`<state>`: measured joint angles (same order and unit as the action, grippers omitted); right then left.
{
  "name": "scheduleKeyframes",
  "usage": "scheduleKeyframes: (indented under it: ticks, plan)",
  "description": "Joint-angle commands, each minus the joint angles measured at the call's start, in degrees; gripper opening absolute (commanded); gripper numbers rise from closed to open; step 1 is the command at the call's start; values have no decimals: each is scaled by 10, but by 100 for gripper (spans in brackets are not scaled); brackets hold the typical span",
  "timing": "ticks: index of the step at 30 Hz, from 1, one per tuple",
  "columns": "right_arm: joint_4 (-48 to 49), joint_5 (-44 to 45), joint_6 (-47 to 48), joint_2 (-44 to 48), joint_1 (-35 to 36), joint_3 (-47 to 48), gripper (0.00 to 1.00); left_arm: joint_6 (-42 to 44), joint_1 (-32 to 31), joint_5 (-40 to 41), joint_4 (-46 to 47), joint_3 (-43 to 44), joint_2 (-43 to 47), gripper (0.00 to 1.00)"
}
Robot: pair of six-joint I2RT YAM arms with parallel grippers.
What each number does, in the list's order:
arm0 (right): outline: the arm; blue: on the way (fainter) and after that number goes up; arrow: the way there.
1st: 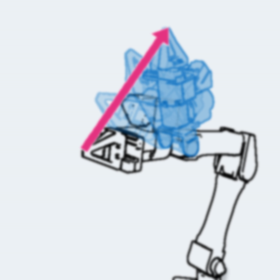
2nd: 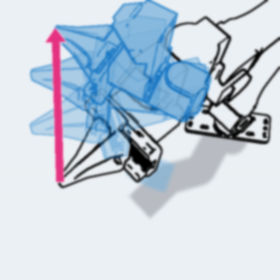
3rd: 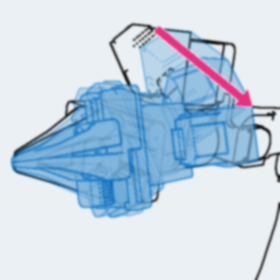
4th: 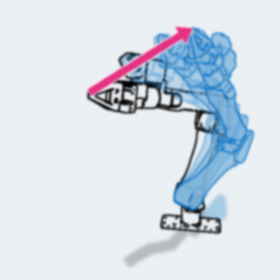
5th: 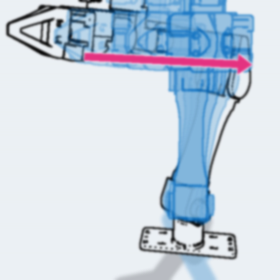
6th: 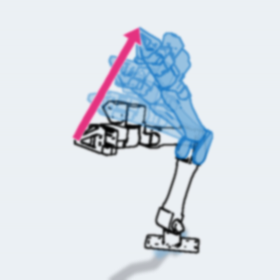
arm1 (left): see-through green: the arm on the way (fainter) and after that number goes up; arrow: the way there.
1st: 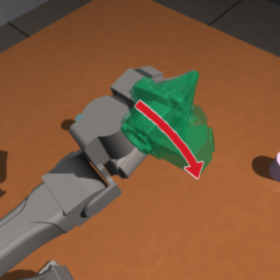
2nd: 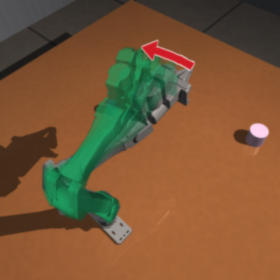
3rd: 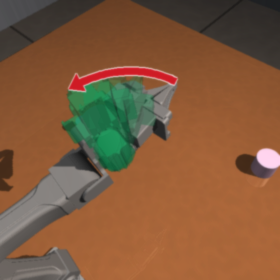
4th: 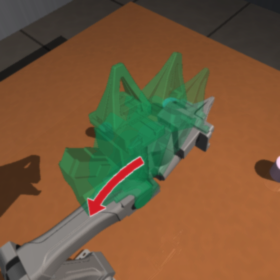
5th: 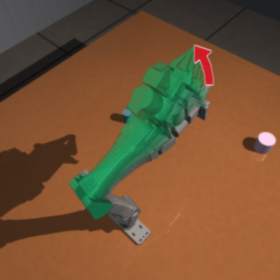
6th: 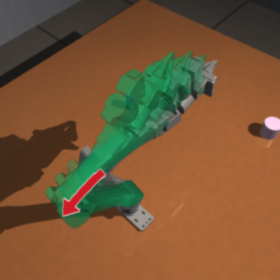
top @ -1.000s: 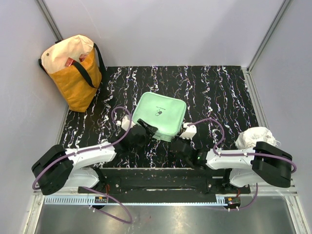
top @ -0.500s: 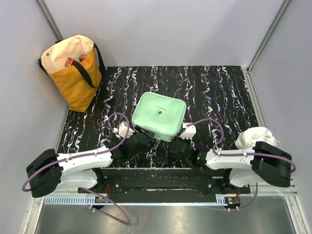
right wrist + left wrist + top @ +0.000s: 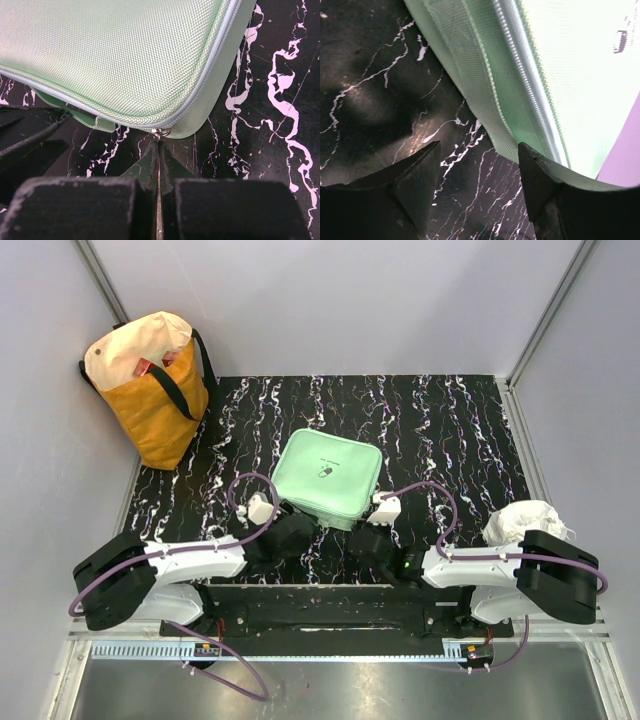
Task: Organize the medicine kit
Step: Zip the medicine box at the center of the board.
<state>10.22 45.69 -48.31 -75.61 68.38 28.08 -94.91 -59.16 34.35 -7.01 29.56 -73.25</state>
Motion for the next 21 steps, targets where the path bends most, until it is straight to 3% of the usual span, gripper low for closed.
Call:
scheduleKeyframes:
  ticks: [1,14,21]
  plan:
    - [16,36,23,19,5,14,0,11,10,10,65,15,-8,67]
    - [59,0,101,-4,7,8,0,70,53,-86,91,59,-104,65]
    - [89,-20,135,-17,9,9,0,92,62,-84,71,78,-151,47]
